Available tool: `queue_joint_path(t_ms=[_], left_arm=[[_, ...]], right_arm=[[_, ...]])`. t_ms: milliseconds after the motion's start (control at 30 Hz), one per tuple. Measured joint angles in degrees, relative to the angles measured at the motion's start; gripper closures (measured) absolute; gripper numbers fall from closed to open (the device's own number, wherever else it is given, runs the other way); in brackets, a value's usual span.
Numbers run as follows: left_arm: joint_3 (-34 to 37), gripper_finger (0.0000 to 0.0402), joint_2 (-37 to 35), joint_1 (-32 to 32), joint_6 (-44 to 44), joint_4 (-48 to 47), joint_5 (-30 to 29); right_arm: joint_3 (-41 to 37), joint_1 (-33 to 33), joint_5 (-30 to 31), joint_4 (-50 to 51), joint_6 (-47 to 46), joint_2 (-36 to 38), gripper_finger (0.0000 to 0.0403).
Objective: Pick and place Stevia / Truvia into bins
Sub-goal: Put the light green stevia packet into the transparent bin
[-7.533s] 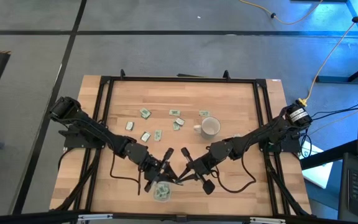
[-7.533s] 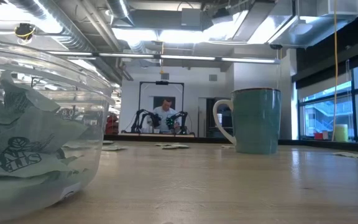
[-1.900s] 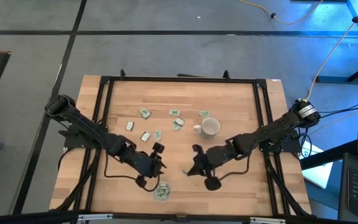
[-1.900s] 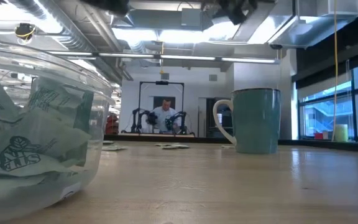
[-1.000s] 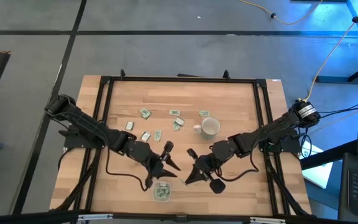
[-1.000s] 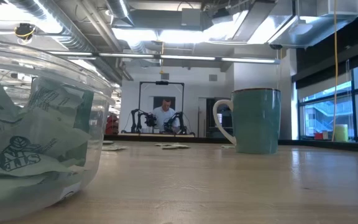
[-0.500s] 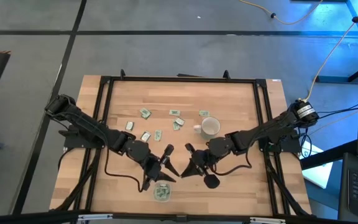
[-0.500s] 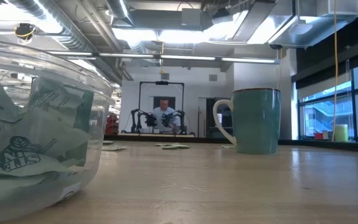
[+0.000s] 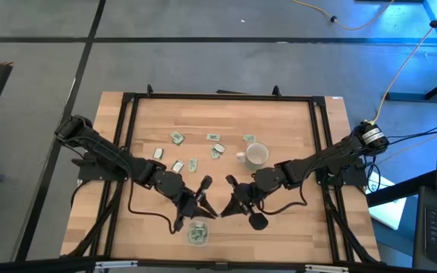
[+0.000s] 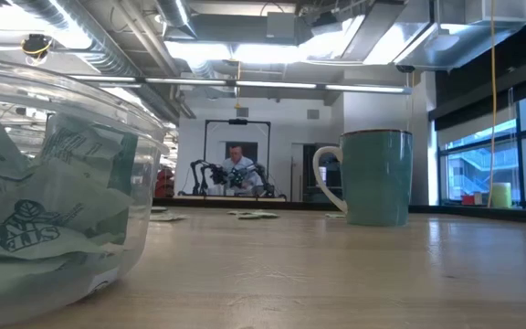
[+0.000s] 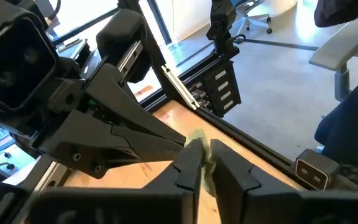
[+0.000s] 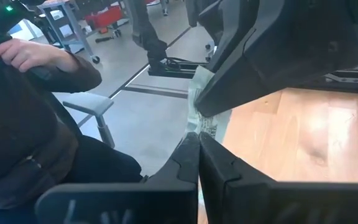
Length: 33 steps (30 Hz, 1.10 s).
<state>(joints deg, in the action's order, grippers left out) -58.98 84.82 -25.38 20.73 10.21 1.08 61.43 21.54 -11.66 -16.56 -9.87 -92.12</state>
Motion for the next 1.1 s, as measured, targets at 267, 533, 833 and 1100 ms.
queue_joint_path(t_ms=[267, 533, 833, 1100], left_arm=[[0.0, 0.0396, 0.0, 0.0, -1.9, -3.5, 0.1], [0.0, 0.0395, 0.0, -1.1, -13.9, -15.7, 0.2], [0.0, 0.0397, 1.9, -5.5, -21.1, -20.8, 4.4], [0.0, 0.0397, 7.5, -6.0, -27.7, -20.8, 3.8]], right_arm=[[0.0, 0.2, -0.7, 1.1, 1.4, 0.1, 0.0356], [0.0, 0.2, -0.9, 12.4, -0.1, 1.2, 0.0281], [0.0, 0.0, 6.3, 19.0, -1.8, 1.2, 0.0268], [0.0, 0.1, 6.4, 19.0, -1.8, 1.2, 0.0267]])
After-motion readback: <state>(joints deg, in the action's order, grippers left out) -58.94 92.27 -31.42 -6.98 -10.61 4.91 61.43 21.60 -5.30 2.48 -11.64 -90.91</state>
